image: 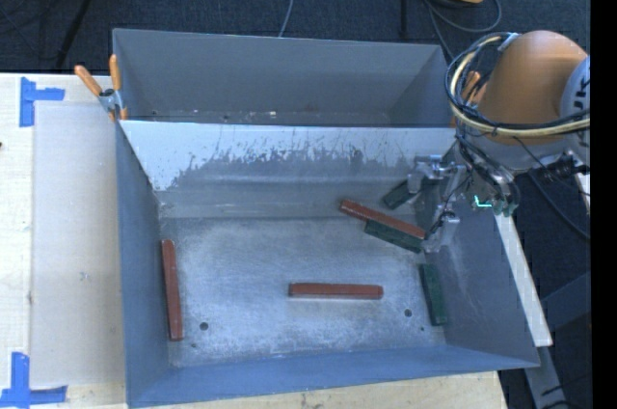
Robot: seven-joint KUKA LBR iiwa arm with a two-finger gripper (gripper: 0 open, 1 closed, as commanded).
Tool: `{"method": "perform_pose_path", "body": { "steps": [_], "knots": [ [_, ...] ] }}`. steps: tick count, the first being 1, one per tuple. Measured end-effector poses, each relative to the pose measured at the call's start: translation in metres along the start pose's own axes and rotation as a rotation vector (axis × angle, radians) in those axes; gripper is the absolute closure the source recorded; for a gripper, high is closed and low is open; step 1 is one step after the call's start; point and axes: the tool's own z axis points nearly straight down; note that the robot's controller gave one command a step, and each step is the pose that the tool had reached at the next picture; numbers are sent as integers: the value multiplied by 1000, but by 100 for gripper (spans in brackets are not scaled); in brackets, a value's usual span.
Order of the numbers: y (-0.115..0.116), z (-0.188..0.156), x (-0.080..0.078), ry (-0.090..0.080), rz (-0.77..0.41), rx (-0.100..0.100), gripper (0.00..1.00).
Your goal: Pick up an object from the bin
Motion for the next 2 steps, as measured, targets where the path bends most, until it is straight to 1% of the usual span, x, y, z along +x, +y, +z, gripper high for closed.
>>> {"method": "perform_pose_path", "body": {
  "steps": [1, 2],
  "knots": [
    [41, 42, 1, -3, 179, -2, 0],
    [24, 92, -13, -12, 260, -2, 0]
  ]
}}
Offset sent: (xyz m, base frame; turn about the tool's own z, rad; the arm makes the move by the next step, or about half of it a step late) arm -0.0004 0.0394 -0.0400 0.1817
